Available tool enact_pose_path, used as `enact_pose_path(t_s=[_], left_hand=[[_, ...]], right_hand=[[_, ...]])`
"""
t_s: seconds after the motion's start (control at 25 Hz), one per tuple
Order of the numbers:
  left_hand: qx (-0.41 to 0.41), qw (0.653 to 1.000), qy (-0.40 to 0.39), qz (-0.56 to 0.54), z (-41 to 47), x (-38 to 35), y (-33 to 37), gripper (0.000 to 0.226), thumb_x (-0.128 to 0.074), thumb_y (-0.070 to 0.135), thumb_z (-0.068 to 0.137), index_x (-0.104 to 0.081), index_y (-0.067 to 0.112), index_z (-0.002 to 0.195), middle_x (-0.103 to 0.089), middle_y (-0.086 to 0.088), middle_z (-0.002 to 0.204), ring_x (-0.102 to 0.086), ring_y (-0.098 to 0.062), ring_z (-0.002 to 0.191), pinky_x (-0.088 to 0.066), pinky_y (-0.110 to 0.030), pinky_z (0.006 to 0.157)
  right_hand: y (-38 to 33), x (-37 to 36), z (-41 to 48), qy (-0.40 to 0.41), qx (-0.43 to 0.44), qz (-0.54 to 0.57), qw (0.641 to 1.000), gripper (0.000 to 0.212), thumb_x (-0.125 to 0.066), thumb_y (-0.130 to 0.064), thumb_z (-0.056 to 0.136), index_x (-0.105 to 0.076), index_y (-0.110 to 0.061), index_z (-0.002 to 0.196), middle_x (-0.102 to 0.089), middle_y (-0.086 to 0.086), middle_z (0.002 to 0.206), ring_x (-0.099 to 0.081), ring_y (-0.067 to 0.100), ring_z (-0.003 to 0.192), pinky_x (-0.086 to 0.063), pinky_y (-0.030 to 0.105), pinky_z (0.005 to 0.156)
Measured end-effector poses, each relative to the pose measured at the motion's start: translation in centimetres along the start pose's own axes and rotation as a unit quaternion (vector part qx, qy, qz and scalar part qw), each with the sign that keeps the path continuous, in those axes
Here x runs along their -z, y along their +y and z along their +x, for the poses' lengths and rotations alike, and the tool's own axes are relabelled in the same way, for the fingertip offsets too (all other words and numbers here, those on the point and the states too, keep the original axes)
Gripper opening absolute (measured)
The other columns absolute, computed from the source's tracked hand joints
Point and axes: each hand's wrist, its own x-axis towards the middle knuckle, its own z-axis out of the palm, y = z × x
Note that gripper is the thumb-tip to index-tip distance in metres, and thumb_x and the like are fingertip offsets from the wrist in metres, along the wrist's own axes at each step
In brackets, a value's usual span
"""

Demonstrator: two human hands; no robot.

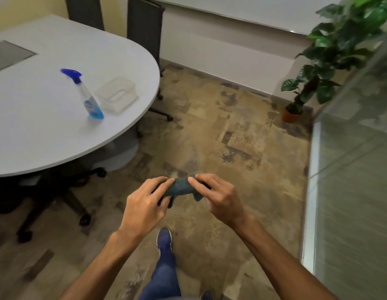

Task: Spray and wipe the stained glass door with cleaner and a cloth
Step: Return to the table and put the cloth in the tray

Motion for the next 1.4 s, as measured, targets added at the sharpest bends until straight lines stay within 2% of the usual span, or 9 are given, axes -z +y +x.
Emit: enact_pose_path(t_s=[0.2,0.36,0.48,0.76,0.96,1.08,1.2,1.28,1.4], left_hand=[[0.071,0.997,-0.022,0.011,5.5,0.8,-9.0,0.055,-0.088,0.014,0.071,-0.072,0.014,0.123,-0.072,-0.002,0.117,-0.070,-0.020,0.101,-0.060,-0.032,0.080],[0.146,0.988,-0.021,-0.044,9.7,1.6,-15.4,0.067,-0.087,0.015,0.073,-0.062,0.014,0.135,-0.065,-0.003,0.129,-0.066,-0.019,0.111,-0.059,-0.032,0.090],[0.201,0.976,0.001,-0.081,12.7,1.6,-18.8,0.072,-0.087,0.018,0.076,-0.056,0.014,0.140,-0.055,-0.002,0.139,-0.059,-0.016,0.121,-0.049,-0.026,0.101],[0.297,0.947,0.045,-0.112,20.4,-0.2,-24.8,0.051,-0.089,0.023,0.071,-0.067,0.016,0.116,-0.044,0.001,0.147,-0.052,-0.009,0.121,-0.050,-0.022,0.100],[0.306,0.939,0.102,-0.119,27.9,-2.6,-28.0,0.042,-0.089,0.020,0.070,-0.066,0.018,0.106,-0.058,0.001,0.127,-0.055,-0.006,0.110,-0.040,0.003,0.093],[0.347,0.919,0.115,-0.144,32.7,-3.7,-29.4,0.040,-0.082,0.030,0.077,-0.060,0.028,0.110,-0.065,0.007,0.108,-0.061,-0.006,0.098,-0.052,-0.009,0.085],[0.395,0.899,0.126,-0.140,36.8,-4.7,-30.9,0.037,-0.078,0.036,0.081,-0.059,0.031,0.112,-0.068,0.007,0.103,-0.065,-0.009,0.096,-0.058,-0.025,0.088],[0.428,0.889,0.122,-0.107,39.1,-5.3,-32.1,0.040,-0.078,0.039,0.082,-0.060,0.029,0.116,-0.069,0.007,0.104,-0.066,-0.013,0.093,-0.060,-0.031,0.086],[0.465,0.876,0.116,-0.056,42.1,-6.0,-33.8,0.054,-0.077,0.043,0.082,-0.053,0.032,0.129,-0.071,0.005,0.107,-0.069,-0.019,0.093,-0.060,-0.035,0.083]], right_hand=[[2.0,-7.9,9.6,-0.045,-0.006,0.067,0.997,0.053,-0.072,0.009,0.082,-0.067,-0.008,0.132,-0.071,0.011,0.116,-0.069,0.025,0.104,-0.060,0.037,0.083],[3.3,-12.7,16.4,-0.040,-0.013,0.104,0.994,0.049,-0.073,0.004,0.086,-0.066,-0.005,0.133,-0.071,0.010,0.117,-0.068,0.022,0.105,-0.059,0.034,0.089],[4.5,-15.2,20.9,-0.048,-0.020,0.122,0.991,0.051,-0.077,0.003,0.083,-0.065,-0.003,0.132,-0.071,0.011,0.118,-0.068,0.022,0.105,-0.060,0.032,0.091],[9.5,-20.1,29.2,-0.058,-0.109,0.227,0.966,0.050,-0.081,0.002,0.080,-0.068,-0.008,0.128,-0.069,0.006,0.123,-0.065,0.013,0.113,-0.049,0.017,0.103],[15.7,-24.1,35.9,-0.073,-0.190,0.341,0.918,0.038,-0.081,-0.002,0.080,-0.071,-0.015,0.114,-0.071,-0.006,0.114,-0.064,0.002,0.110,-0.053,0.023,0.097],[19.4,-26.1,39.8,-0.121,-0.246,0.415,0.868,0.038,-0.081,-0.008,0.082,-0.068,-0.023,0.115,-0.072,-0.011,0.108,-0.068,0.009,0.107,-0.057,0.031,0.095],[22.4,-28.0,42.9,-0.141,-0.283,0.493,0.811,0.043,-0.083,-0.012,0.082,-0.063,-0.030,0.115,-0.070,-0.014,0.107,-0.070,0.012,0.105,-0.061,0.035,0.089],[24.0,-29.4,44.8,-0.139,-0.287,0.493,0.810,0.047,-0.084,-0.013,0.081,-0.059,-0.033,0.117,-0.066,-0.014,0.111,-0.069,0.010,0.104,-0.062,0.032,0.086],[25.1,-31.2,47.0,-0.125,-0.244,0.461,0.844,0.049,-0.083,-0.015,0.083,-0.055,-0.038,0.116,-0.051,-0.004,0.125,-0.063,0.011,0.108,-0.060,0.023,0.080]])
